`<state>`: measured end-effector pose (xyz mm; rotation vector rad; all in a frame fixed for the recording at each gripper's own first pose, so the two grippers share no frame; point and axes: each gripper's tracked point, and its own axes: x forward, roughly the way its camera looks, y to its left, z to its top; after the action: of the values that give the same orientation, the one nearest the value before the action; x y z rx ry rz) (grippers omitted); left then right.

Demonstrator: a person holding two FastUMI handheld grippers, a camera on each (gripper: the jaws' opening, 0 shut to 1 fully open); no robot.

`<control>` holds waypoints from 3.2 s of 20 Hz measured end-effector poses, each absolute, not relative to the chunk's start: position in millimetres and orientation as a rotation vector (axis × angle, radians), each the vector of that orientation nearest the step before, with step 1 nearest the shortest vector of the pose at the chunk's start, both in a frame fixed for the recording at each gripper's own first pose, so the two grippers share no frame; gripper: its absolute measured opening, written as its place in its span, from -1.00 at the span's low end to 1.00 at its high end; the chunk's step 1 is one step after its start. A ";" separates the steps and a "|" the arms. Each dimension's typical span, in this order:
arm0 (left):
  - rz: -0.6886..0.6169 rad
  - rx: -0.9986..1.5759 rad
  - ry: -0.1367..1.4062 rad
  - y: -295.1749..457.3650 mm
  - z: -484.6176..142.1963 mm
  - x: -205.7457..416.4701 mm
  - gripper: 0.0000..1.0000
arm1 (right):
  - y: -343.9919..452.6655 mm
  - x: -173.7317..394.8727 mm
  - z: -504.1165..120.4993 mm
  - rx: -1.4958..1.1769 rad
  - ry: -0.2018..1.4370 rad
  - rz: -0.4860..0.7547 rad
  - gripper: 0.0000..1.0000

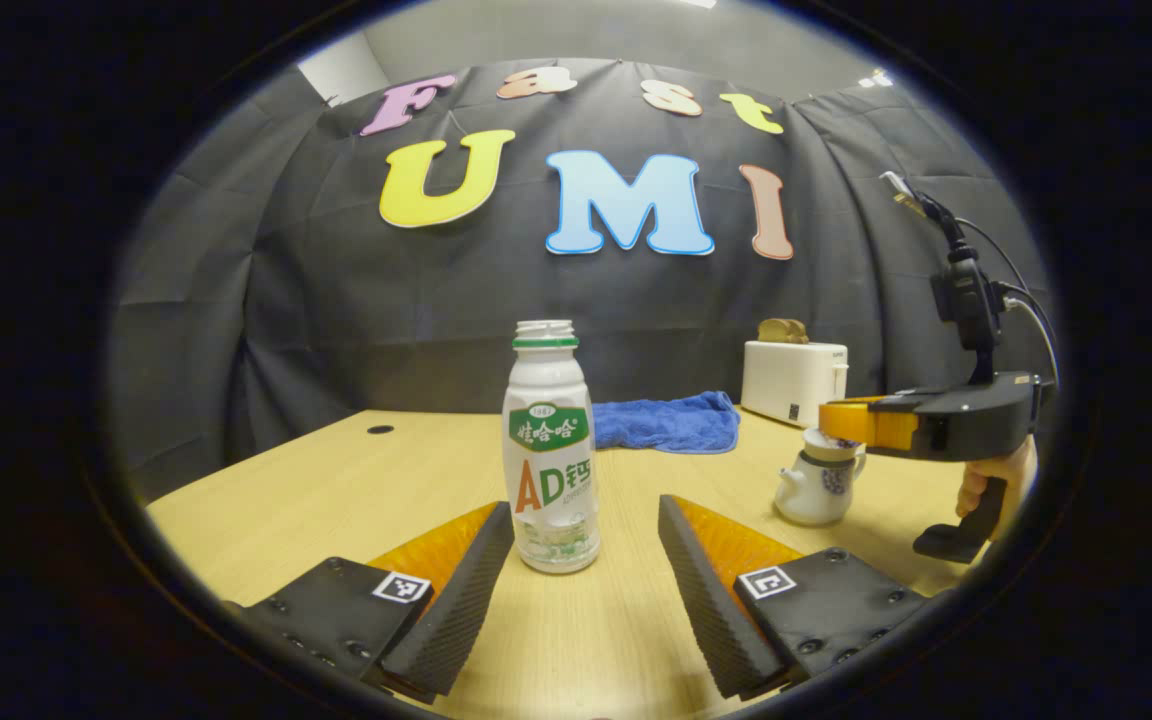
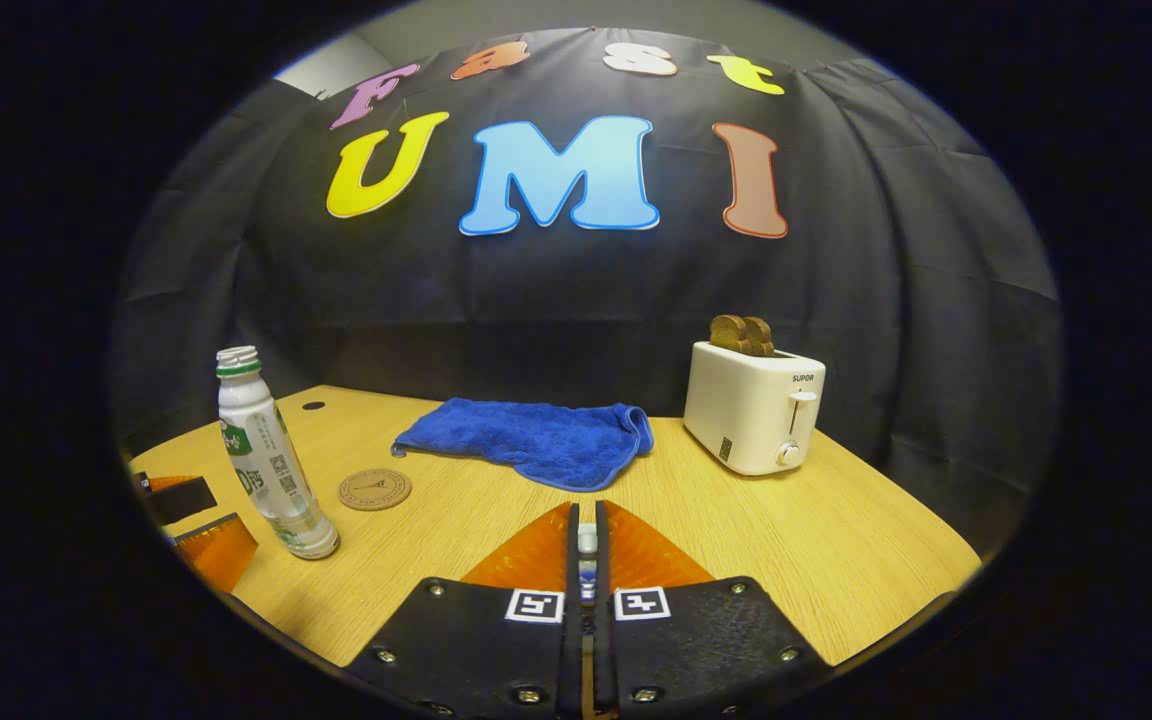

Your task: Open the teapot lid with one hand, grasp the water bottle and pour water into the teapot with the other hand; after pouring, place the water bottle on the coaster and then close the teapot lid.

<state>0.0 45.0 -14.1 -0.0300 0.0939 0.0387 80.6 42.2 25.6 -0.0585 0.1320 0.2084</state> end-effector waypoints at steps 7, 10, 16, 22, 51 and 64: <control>0.061 0.023 0.100 49.7 -11.6 15.8 0.80 | 16.4 75.6 65.6 -0.033 0.062 0.183 -0.92; 0.069 0.035 0.108 53.5 -15.0 30.7 1.00 | 0.1 72.0 80.8 -0.023 0.034 0.164 -0.92; 0.091 0.080 0.133 67.3 -19.7 54.3 1.00 | -46.7 67.2 102.3 0.004 -0.013 0.097 -0.92; 0.088 0.135 0.154 70.2 -23.9 76.7 1.00 | -81.9 67.8 92.1 0.028 0.005 0.051 -0.92; 0.113 0.836 0.115 22.2 22.6 100.7 0.67 | -126.0 88.7 39.3 0.115 -0.018 -0.053 -0.92; 0.097 1.308 0.025 -22.7 47.8 111.9 0.67 | -139.3 83.6 35.1 0.132 -0.030 -0.086 -0.92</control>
<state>111.9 -22.7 47.8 1.3083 0.0252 0.0971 83.6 -139.3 35.1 0.1317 -0.0298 -0.0856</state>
